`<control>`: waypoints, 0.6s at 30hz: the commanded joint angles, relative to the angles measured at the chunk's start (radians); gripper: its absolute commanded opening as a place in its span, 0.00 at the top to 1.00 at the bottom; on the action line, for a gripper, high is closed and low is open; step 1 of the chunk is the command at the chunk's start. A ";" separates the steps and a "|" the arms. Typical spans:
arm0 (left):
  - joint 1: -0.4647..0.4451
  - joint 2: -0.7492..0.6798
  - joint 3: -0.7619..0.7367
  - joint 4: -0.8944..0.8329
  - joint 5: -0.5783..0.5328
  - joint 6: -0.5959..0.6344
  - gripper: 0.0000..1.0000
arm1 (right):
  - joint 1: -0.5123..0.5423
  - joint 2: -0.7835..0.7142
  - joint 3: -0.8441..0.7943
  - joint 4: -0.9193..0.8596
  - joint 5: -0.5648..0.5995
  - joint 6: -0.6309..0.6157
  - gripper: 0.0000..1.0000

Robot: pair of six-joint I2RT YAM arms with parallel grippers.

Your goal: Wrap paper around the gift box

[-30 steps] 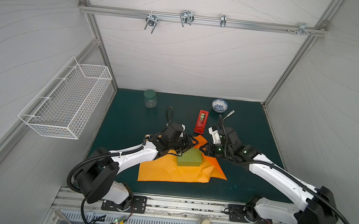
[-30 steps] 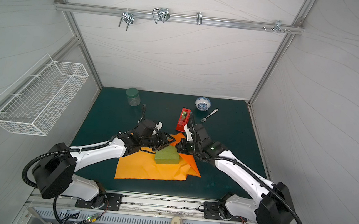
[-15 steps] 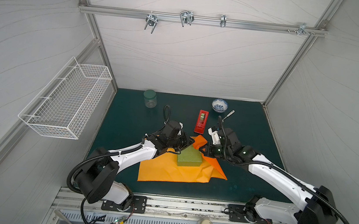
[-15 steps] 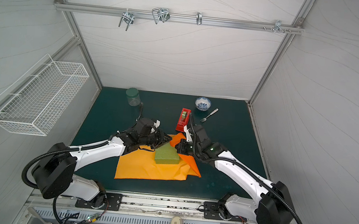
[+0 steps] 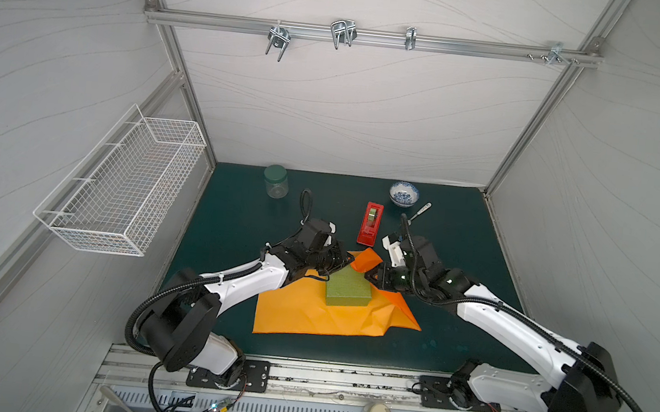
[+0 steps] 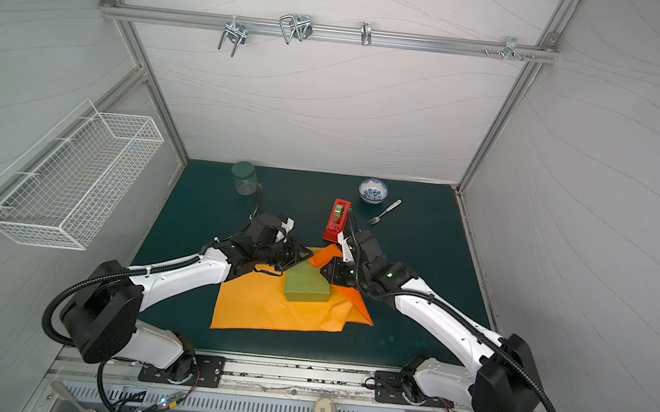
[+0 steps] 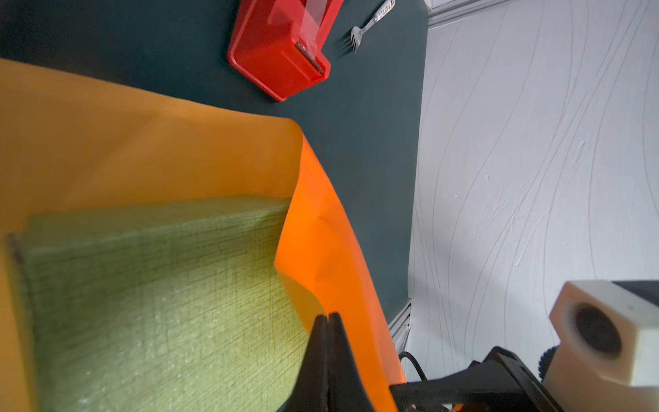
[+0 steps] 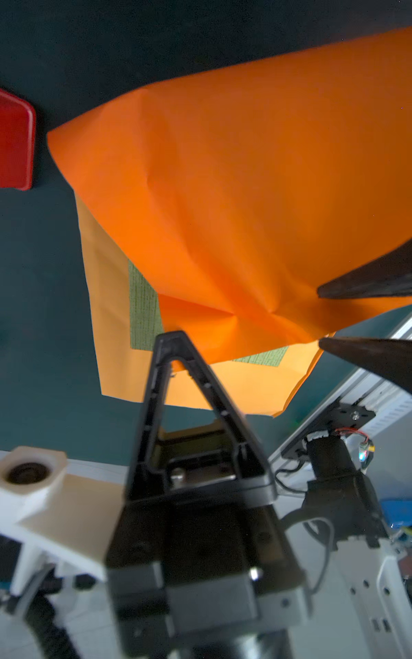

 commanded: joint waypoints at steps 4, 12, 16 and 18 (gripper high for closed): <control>0.080 0.044 0.084 -0.038 0.157 0.194 1.00 | -0.068 -0.089 0.048 -0.128 -0.066 -0.199 0.58; 0.170 0.111 0.126 -0.023 0.265 0.278 1.00 | -0.202 -0.145 0.008 -0.106 -0.110 -0.247 0.49; 0.209 0.148 0.157 -0.029 0.299 0.329 1.00 | -0.205 -0.112 -0.007 -0.089 -0.031 -0.236 0.42; 0.228 0.164 0.171 -0.044 0.306 0.360 1.00 | -0.204 -0.093 -0.016 -0.061 -0.020 -0.228 0.40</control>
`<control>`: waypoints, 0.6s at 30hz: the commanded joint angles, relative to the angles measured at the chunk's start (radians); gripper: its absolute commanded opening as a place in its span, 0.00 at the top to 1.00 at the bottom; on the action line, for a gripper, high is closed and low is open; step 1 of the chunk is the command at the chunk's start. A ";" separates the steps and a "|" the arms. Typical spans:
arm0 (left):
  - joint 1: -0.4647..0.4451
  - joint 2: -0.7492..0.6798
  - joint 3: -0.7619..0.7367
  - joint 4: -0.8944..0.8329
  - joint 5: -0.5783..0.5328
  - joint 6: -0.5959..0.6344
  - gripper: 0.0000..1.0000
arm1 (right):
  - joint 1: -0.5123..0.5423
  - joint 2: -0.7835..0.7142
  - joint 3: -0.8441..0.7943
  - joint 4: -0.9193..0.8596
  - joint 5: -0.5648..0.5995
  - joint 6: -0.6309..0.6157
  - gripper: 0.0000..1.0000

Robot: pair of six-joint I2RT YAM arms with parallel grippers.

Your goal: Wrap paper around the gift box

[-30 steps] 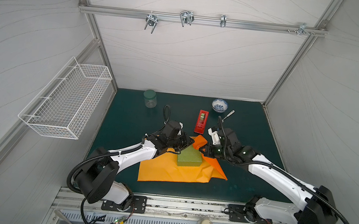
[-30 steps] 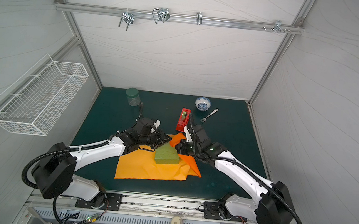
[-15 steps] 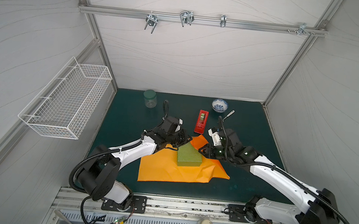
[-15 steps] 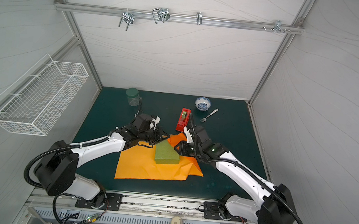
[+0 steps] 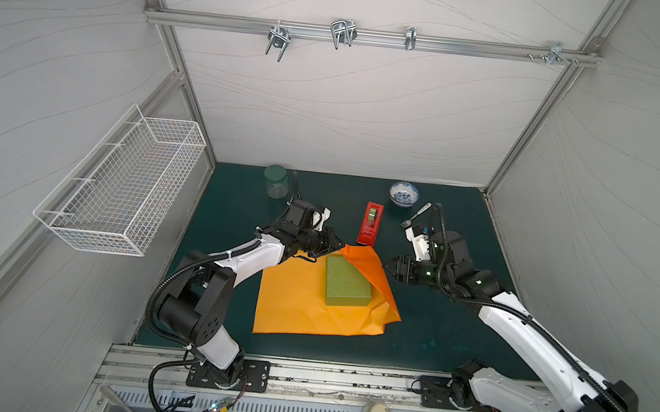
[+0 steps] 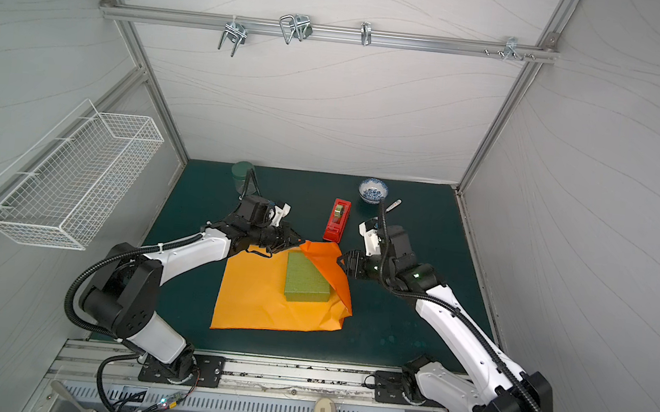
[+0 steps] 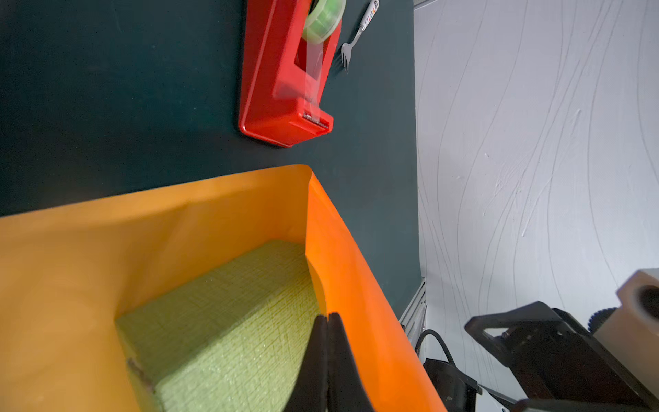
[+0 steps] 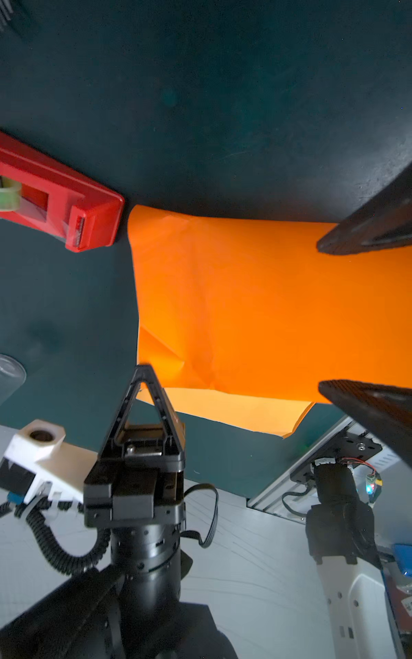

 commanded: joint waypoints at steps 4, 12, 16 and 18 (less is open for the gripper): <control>0.065 0.059 0.078 0.001 0.083 0.096 1.00 | 0.017 0.057 -0.031 0.063 0.036 -0.014 0.38; 0.115 0.118 0.111 -0.017 0.121 0.145 1.00 | 0.089 0.140 -0.026 0.118 0.118 -0.014 0.22; 0.132 0.140 0.119 -0.017 0.126 0.151 1.00 | 0.108 0.226 -0.003 0.133 0.171 -0.015 0.17; 0.140 0.147 0.119 -0.010 0.131 0.149 1.00 | 0.112 0.270 0.005 0.144 0.172 -0.020 0.12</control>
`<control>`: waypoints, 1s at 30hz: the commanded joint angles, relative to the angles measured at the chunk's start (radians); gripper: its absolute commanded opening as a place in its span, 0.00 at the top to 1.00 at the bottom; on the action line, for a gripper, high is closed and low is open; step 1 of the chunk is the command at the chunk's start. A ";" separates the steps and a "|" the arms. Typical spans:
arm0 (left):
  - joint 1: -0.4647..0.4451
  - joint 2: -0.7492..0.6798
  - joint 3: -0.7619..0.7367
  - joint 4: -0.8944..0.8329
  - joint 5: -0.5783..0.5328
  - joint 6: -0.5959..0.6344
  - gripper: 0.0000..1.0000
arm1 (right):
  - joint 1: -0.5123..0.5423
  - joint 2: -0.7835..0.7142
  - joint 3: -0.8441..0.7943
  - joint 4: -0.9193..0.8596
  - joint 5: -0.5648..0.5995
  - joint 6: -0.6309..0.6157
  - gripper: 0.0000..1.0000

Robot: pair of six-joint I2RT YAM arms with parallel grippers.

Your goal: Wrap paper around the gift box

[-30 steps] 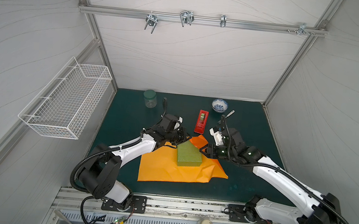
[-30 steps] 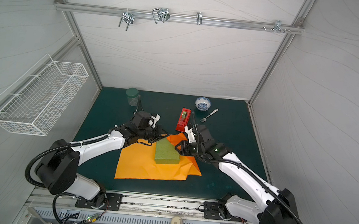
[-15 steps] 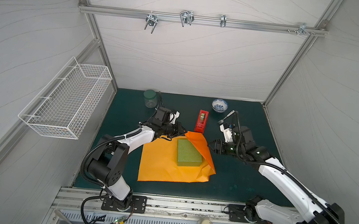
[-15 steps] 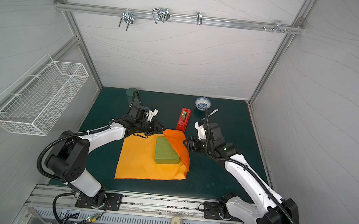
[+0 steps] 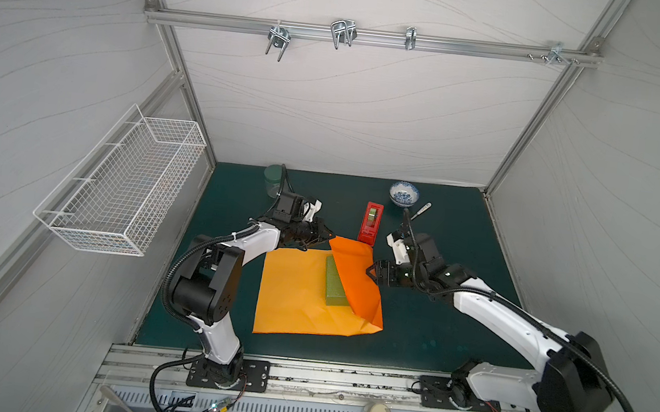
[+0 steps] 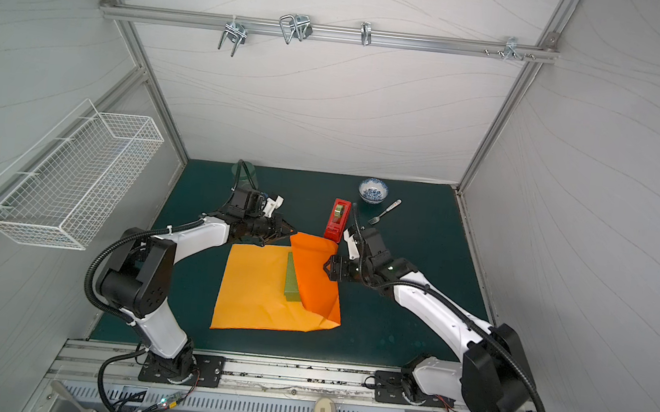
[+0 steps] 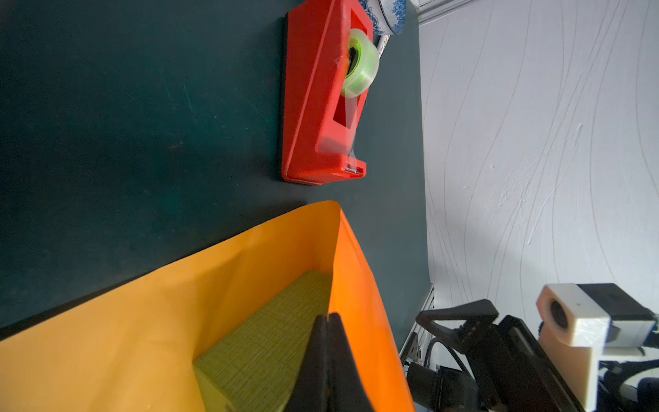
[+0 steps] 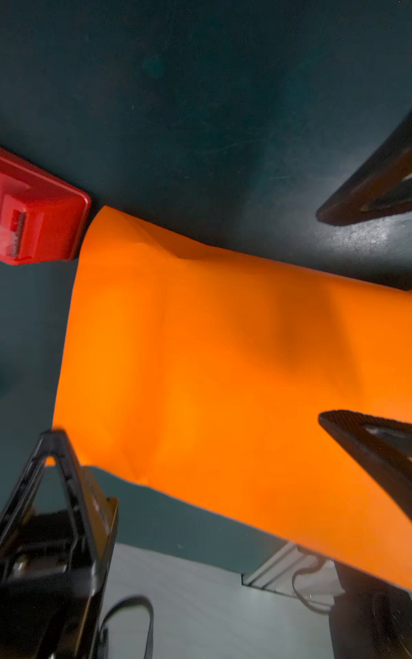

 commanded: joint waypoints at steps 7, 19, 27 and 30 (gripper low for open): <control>0.027 0.036 0.049 0.014 0.019 0.027 1.00 | 0.028 0.122 0.035 0.059 0.036 -0.018 0.01; 0.030 0.060 0.052 0.042 -0.011 -0.023 0.91 | 0.036 0.171 0.016 0.087 0.026 0.003 0.01; 0.030 -0.031 -0.054 0.084 -0.097 -0.115 0.62 | 0.036 0.171 -0.009 0.097 0.034 0.009 0.01; 0.029 -0.113 -0.135 0.088 -0.145 -0.153 0.51 | 0.036 0.178 -0.015 0.102 0.031 0.009 0.01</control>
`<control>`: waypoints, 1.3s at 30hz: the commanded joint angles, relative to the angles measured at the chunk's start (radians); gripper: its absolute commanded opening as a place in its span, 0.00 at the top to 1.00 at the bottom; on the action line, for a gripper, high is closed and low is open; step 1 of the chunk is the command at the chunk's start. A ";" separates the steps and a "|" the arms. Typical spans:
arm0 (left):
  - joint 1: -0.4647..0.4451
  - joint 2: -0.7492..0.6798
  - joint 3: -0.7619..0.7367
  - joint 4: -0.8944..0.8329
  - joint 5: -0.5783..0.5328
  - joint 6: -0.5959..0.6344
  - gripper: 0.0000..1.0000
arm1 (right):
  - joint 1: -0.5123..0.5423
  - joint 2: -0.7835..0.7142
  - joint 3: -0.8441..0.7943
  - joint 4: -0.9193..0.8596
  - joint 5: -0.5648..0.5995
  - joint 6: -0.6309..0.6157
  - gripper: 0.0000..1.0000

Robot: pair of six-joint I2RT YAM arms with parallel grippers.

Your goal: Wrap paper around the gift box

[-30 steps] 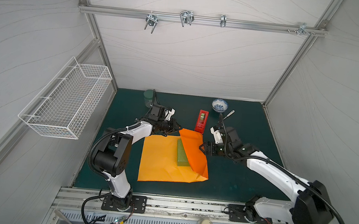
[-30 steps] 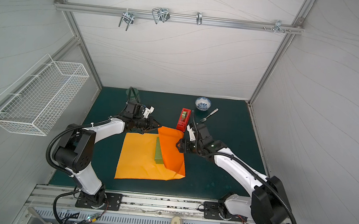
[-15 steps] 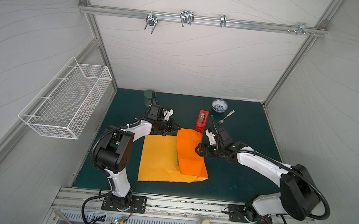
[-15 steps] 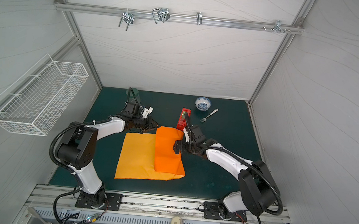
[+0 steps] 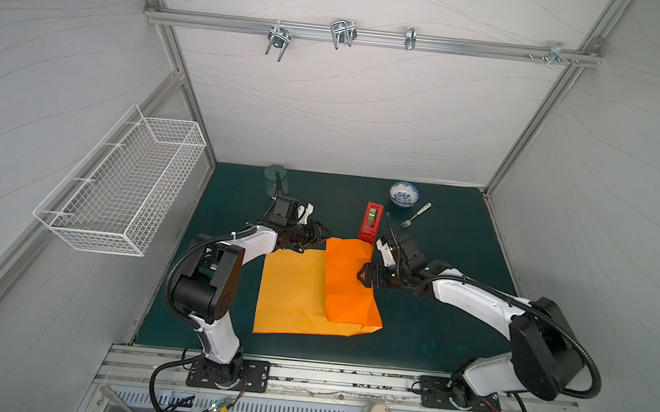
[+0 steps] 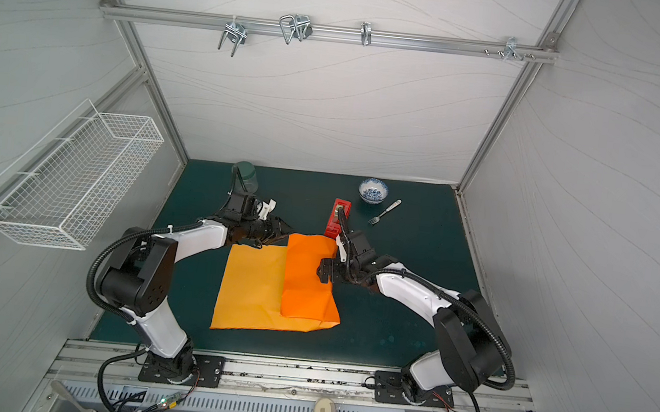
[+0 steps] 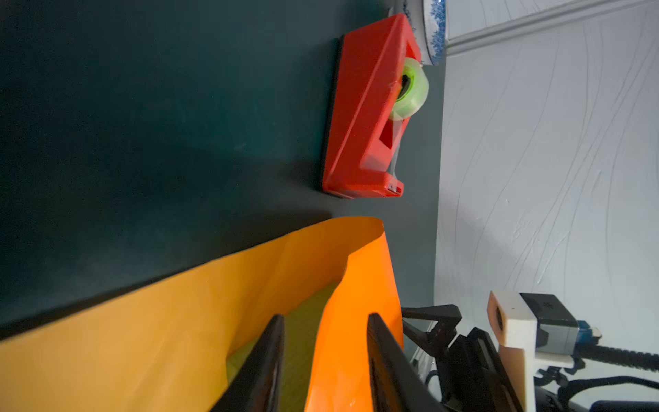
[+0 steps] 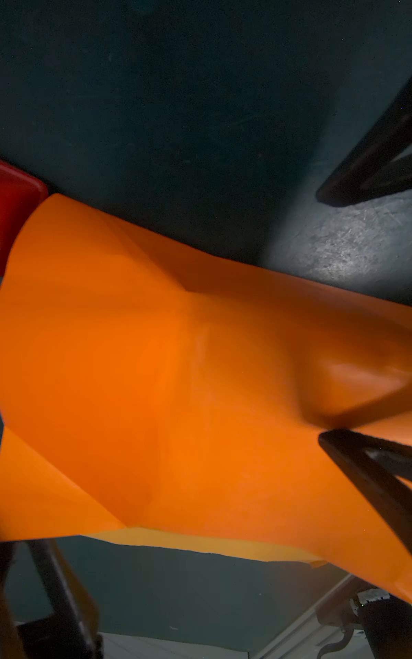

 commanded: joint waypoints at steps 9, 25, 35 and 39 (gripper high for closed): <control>-0.080 -0.313 -0.254 -0.009 -0.100 -0.094 0.29 | 0.010 0.027 -0.024 0.039 -0.016 0.014 0.01; -0.229 -0.213 -0.203 -0.114 -0.158 -0.031 0.34 | 0.016 0.029 -0.028 0.043 -0.018 0.014 0.01; -0.230 -0.165 -0.210 -0.085 -0.125 -0.030 0.51 | 0.016 0.024 -0.027 0.037 -0.004 0.009 0.01; -0.230 -0.170 -0.224 -0.082 -0.129 -0.029 0.58 | 0.016 0.025 -0.020 0.030 0.000 0.007 0.01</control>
